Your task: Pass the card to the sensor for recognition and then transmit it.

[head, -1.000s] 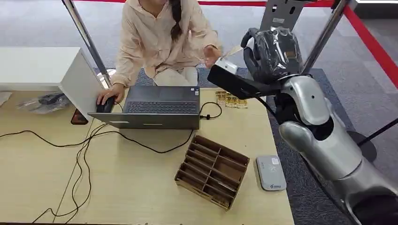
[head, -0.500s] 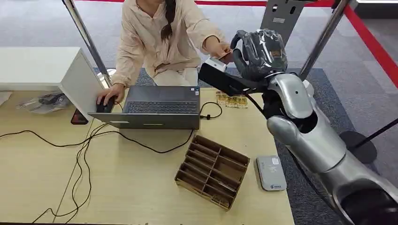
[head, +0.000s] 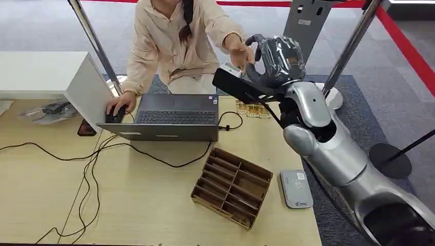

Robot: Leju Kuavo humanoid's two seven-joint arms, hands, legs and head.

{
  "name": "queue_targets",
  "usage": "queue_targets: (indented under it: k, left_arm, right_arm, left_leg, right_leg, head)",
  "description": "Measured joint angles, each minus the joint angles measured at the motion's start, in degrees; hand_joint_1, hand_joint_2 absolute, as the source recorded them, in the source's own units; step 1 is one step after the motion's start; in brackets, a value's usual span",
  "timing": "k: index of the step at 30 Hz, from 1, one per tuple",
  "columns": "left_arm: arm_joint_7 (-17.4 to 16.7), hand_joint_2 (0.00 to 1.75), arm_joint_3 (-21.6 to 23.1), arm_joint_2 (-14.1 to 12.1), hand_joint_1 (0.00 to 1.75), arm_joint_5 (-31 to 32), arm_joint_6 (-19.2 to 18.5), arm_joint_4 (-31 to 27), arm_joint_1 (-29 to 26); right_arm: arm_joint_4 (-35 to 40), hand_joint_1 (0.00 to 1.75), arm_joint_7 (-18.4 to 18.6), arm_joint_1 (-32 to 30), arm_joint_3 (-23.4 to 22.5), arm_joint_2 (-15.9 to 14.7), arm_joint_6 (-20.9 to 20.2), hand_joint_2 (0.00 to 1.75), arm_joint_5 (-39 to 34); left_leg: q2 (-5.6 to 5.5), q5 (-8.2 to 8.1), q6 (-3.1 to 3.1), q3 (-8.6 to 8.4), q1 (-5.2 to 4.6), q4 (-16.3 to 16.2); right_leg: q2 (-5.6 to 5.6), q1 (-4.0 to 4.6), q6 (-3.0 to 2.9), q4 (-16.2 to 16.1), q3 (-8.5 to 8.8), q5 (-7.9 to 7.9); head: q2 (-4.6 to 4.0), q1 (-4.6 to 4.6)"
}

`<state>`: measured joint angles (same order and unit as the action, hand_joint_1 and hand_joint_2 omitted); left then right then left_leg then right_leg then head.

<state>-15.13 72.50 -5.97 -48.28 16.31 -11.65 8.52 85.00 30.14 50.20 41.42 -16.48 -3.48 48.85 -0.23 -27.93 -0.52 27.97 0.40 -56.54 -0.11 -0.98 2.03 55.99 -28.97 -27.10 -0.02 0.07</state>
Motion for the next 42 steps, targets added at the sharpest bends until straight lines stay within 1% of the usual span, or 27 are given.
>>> queue_targets:
  k: [14, 27, 32, 38, 42]
  left_arm:
    - [-0.06, 0.00, 0.00, 0.00, 0.00, -0.13, 0.00, 0.00, -0.01]
    - [-0.57, 0.00, 0.17, 0.00, 0.00, -0.72, 0.09, 0.00, -0.02]
    - [-0.68, 0.00, 0.33, 0.00, 0.00, -1.31, 0.33, 0.00, -0.13]
    - [-1.03, 0.00, 0.31, 0.00, 0.00, -2.60, 0.72, 0.00, -0.28]
    - [-1.27, 0.00, 0.31, 0.00, 0.00, -3.87, 1.31, 0.00, -0.51]
  right_arm:
    - [-1.25, 0.00, -0.04, 0.11, 0.44, 1.16, 0.57, 1.75, 0.15]
    - [-1.20, 0.00, 0.26, 0.02, 0.96, 1.18, 0.72, 1.75, 1.05]
    - [2.80, 0.00, 1.14, -1.44, 0.96, 0.50, -0.09, 1.75, 2.27]
    - [8.94, 0.00, 1.66, -5.23, 0.79, -1.03, -1.09, 1.75, 3.63]
    - [15.53, 0.00, 1.79, -11.05, -0.37, -2.67, -0.76, 1.75, 5.25]
  left_leg:
    - [0.00, 0.00, 0.00, 0.00, 0.00, 0.00]
    - [0.01, 0.00, -0.01, -0.02, 0.00, 0.00]
    - [0.01, 0.00, -0.01, -0.04, 0.00, -0.01]
    - [0.02, 0.00, -0.01, -0.07, 0.00, -0.01]
    - [0.01, 0.00, -0.01, -0.07, -0.01, -0.01]
  right_leg:
    - [0.00, 0.00, 0.00, 0.00, 0.00, 0.00]
    - [0.00, 0.00, 0.00, 0.00, -0.02, 0.00]
    - [0.00, 0.00, 0.00, 0.00, -0.03, 0.00]
    - [0.01, 0.01, 0.00, 0.00, -0.04, 0.00]
    - [0.01, 0.01, 0.00, -0.01, -0.02, 0.00]
  head:
    - [0.00, 0.00]
    - [0.00, 0.00]
    - [0.02, 0.00]
    - [0.00, -0.02]
    - [0.00, 0.02]
